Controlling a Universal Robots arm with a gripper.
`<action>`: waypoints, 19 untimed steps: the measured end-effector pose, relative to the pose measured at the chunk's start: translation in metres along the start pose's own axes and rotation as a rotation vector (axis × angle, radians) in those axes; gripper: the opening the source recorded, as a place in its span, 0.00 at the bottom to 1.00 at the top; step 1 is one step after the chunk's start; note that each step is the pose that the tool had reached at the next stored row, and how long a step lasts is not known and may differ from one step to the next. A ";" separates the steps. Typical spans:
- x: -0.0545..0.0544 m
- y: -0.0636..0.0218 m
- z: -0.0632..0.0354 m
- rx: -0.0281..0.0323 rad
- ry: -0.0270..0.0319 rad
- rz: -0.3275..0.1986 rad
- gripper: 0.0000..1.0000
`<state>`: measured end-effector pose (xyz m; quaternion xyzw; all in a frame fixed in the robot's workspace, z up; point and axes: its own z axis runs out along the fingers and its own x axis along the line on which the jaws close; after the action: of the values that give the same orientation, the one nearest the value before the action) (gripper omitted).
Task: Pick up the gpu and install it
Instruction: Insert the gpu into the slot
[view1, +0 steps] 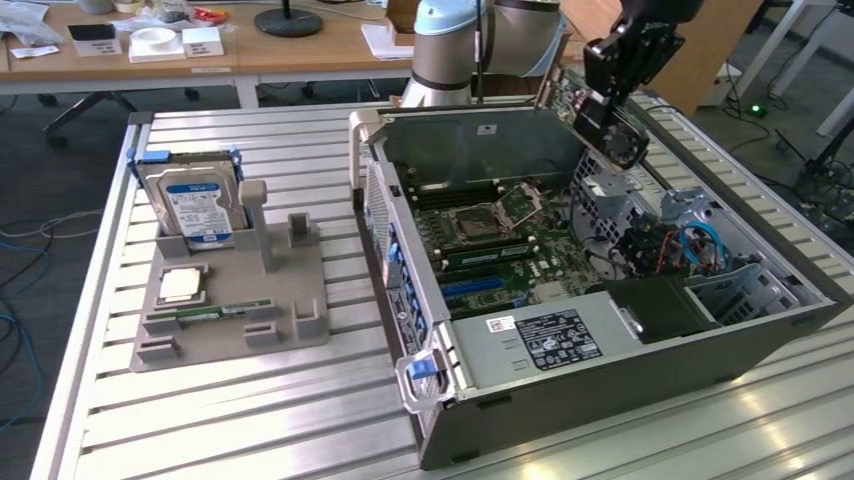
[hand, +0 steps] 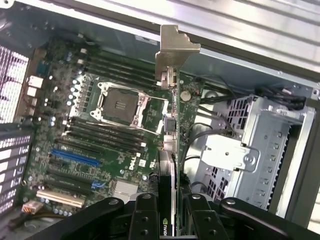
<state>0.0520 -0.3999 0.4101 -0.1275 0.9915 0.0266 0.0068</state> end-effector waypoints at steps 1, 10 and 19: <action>0.000 0.0000 0.0001 -0.0003 0.0009 -0.017 0.26; 0.000 -0.0001 0.0011 -0.0033 0.0084 -0.164 0.26; 0.000 -0.0001 0.0020 -0.0062 0.0156 -0.306 0.26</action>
<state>0.0520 -0.3999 0.4081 -0.2772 0.9604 0.0274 0.0027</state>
